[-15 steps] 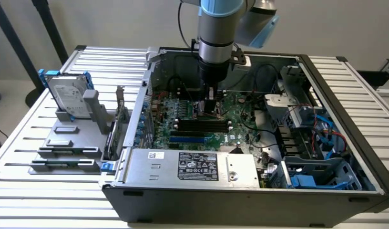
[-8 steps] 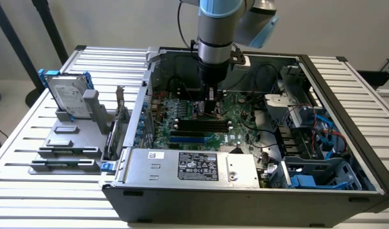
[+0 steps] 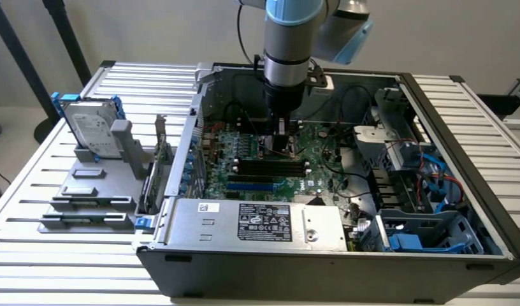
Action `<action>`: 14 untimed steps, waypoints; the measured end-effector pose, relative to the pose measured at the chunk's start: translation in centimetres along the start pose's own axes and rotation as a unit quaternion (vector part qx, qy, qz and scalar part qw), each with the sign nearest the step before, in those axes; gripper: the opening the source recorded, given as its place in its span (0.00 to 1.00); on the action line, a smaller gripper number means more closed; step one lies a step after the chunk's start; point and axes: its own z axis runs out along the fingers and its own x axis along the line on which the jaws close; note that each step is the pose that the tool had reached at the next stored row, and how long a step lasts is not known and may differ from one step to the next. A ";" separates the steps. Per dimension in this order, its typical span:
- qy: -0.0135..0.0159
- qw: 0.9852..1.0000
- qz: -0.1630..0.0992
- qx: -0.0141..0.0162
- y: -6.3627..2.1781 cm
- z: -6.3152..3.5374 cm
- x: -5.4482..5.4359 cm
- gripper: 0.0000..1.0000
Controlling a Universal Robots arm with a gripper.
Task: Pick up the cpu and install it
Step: 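Place the cpu into insertion slot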
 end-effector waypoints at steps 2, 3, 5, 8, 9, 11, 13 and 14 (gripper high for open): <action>0.000 1.000 0.001 0.000 0.00 0.05 0.0 0.55; 0.000 1.000 0.001 0.000 0.00 0.07 0.0 0.55; 0.000 1.000 0.002 0.000 0.02 0.11 0.0 0.55; 0.000 1.000 0.003 0.000 0.07 0.18 0.0 0.55; 0.000 1.000 0.003 0.000 0.07 0.22 0.0 0.55; 0.000 1.000 0.003 0.000 0.07 0.29 0.0 0.55; 0.000 1.000 0.003 0.000 0.07 0.36 0.0 0.55; 0.000 1.000 0.003 0.000 0.07 0.39 0.0 0.55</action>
